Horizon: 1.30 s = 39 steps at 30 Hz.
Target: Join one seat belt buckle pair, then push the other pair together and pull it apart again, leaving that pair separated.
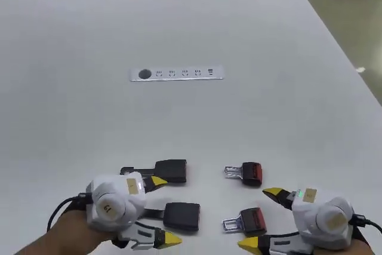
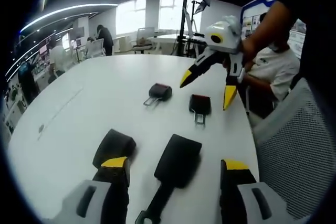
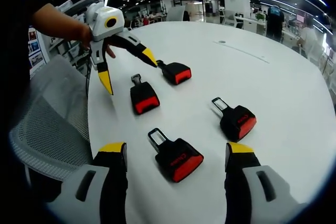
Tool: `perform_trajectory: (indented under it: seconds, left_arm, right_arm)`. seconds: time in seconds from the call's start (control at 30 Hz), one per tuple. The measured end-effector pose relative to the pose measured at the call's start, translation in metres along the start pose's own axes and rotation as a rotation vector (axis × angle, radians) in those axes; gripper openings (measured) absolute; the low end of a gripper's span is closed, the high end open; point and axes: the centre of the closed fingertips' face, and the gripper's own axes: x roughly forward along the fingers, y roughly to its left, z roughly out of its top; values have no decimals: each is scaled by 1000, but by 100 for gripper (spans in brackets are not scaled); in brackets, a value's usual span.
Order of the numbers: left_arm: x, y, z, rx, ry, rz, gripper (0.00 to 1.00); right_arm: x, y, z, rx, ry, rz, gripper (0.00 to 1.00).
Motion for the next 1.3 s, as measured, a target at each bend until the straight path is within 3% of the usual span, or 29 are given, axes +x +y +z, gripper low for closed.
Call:
perform_trajectory:
  seconds: [0.37,0.57,0.77,0.93,1.07,1.2,1.3]
  left_arm:
    - [18,2,-14,65,72,-75,64]
    - [27,-1,-26,102,116,-111,59]
    - [29,-1,-29,120,134,-115,55]
    - [28,-1,-29,145,133,-128,46]
    - [29,3,-29,180,137,-120,40]
    - [29,1,-28,184,138,-132,36]
    - [29,1,-28,186,141,-136,35]
  right_arm:
    - [7,2,-20,-80,87,95,65]
    - [9,-2,-25,-97,102,132,64]
    - [13,-3,-32,-157,139,163,60]
    - [11,1,-28,-204,150,190,55]
    - [10,0,-26,-242,149,192,51]
    - [10,-3,-24,-267,151,179,41]
    - [11,-2,-23,-322,158,176,39]
